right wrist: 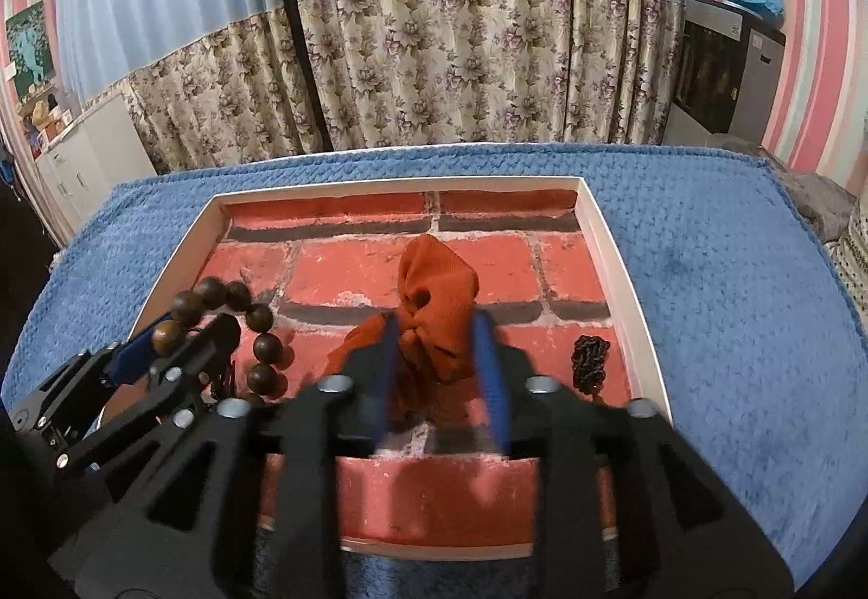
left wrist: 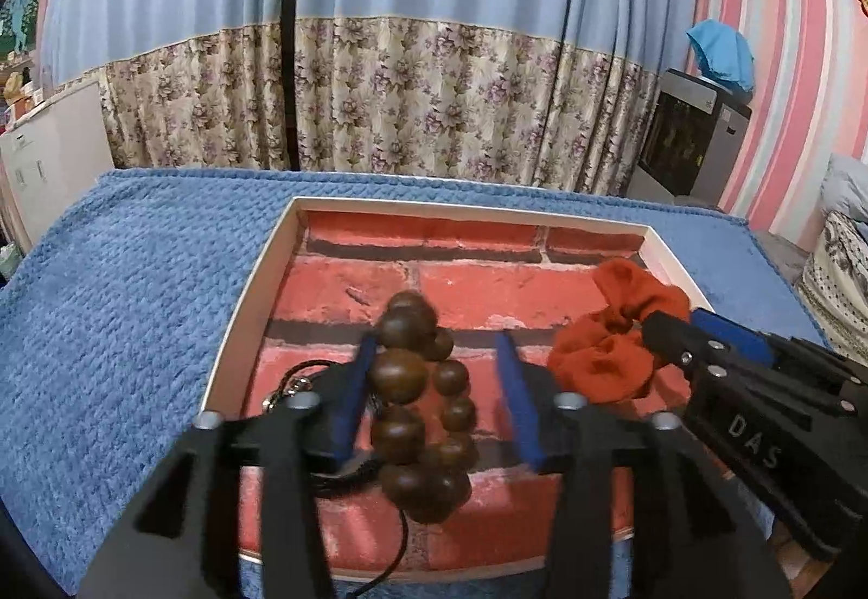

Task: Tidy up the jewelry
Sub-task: 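Carry the bead bracelet with the left tool while the right tool carries the scrunchie into the tray, then open the left tool to release the beads while the right tool releases the scrunchie in the tray, then withdraw both tools from the tray toward the remaining jewelry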

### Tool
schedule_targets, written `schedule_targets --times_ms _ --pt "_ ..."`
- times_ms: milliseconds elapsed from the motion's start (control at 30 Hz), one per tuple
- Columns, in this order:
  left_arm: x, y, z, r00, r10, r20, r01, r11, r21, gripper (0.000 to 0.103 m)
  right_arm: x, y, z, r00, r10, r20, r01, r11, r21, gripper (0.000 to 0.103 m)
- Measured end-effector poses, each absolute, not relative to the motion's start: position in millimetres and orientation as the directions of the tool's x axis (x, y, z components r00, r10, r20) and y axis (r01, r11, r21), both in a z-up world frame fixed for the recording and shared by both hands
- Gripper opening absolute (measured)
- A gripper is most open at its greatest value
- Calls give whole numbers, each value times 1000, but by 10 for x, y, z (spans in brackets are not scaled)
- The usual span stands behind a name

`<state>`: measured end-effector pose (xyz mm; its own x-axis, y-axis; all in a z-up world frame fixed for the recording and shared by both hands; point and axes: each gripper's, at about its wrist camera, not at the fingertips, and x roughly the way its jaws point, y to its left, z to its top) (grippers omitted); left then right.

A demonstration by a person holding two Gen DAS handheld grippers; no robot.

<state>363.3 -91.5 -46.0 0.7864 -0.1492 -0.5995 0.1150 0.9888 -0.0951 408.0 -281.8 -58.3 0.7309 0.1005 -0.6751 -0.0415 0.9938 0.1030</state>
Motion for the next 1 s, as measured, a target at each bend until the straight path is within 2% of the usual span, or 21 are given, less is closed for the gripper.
schedule_targets --times_ms 67,133,200,233,267,333,633,1000 --pt "3645 -893 -458 785 -147 -602 106 989 -103 52 4084 -2862 -576 730 100 -676 -34 993 111 37" --pt "3651 -866 -460 785 -137 -604 89 990 -108 54 4070 -2916 -566 733 92 -674 -16 993 117 49" --pt "3646 -852 -443 787 -135 -602 89 990 -107 55 4046 -2962 -533 738 87 -669 -7 993 121 51" --pt "3642 -852 -427 789 -133 -600 87 991 -104 58 4028 -2986 -513 742 82 -665 -1 993 122 53" --pt "3619 -842 -394 795 -128 -593 82 991 -104 65 4007 -3015 -486 746 81 -661 5 992 127 56" --pt "3583 -844 -306 808 -129 -574 82 991 -108 67 3933 -3096 -392 761 84 -644 11 990 141 61" --pt "3208 -745 203 857 -75 -510 60 997 -46 67 3467 -3347 106 815 48 -577 6 996 91 61" --pt "2470 -573 396 860 -26 -510 43 999 23 67 2576 -3386 143 853 13 -522 4 1000 30 66"
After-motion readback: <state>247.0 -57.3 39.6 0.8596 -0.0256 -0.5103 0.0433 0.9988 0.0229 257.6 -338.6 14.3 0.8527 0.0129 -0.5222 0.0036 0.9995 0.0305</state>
